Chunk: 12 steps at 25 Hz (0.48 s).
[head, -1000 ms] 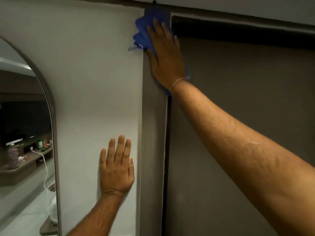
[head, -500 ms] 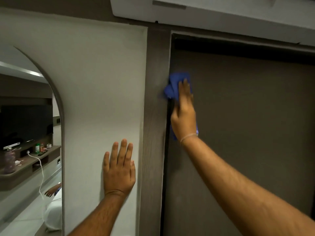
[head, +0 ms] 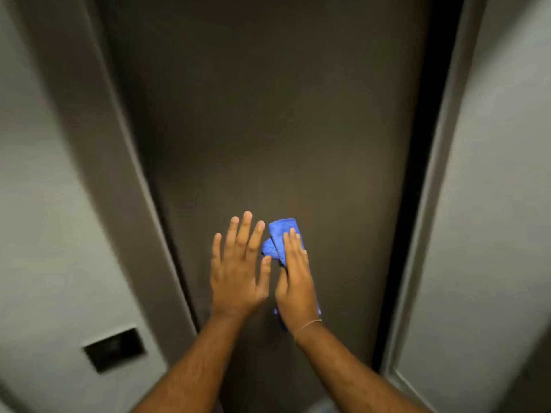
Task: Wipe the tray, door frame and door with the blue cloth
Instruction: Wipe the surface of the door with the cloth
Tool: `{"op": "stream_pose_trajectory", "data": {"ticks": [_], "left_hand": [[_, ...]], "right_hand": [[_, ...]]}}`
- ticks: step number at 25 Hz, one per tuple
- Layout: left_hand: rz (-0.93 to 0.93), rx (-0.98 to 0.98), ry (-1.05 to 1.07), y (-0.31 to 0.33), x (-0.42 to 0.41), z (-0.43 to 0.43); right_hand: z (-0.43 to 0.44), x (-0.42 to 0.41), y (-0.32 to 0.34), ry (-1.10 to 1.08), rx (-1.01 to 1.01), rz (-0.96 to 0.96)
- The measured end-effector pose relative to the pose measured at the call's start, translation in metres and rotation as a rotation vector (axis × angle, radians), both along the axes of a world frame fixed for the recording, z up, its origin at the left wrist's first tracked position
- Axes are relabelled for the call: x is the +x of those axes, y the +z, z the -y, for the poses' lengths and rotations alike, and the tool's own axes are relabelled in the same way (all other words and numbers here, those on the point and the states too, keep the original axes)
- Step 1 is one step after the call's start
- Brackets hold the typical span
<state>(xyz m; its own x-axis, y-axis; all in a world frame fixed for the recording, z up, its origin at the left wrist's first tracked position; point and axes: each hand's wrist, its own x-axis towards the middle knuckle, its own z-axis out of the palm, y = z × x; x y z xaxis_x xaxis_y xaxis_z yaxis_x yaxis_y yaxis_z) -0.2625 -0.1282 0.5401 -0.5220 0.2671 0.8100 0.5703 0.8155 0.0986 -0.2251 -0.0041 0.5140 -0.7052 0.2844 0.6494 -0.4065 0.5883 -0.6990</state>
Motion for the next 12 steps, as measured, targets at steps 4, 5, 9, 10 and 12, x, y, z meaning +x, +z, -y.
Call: {"op": "stream_pose_trajectory", "data": {"ticks": [4,5,9,10,12], "left_hand": [[0.377,-0.242,-0.176,-0.164,0.051,-0.088],[0.469,-0.319,-0.234,-0.212,0.069,-0.11],[0.813,-0.597,-0.392,-0.368,0.153,-0.15],[0.913,-0.649,-0.416,-0.399,0.172,-0.158],[1.032,-0.707,-0.415,-0.446,0.204,-0.163]], "right_hand": [[-0.102,0.084,-0.169,-0.172,-0.149,0.389],[-0.132,0.111,-0.219,-0.23,-0.226,0.473],[-0.223,0.226,-0.363,-0.469,-0.573,0.786],[-0.245,0.245,-0.392,-0.576,-0.674,0.825],[-0.281,0.268,-0.442,-0.762,-0.763,0.939]]}}
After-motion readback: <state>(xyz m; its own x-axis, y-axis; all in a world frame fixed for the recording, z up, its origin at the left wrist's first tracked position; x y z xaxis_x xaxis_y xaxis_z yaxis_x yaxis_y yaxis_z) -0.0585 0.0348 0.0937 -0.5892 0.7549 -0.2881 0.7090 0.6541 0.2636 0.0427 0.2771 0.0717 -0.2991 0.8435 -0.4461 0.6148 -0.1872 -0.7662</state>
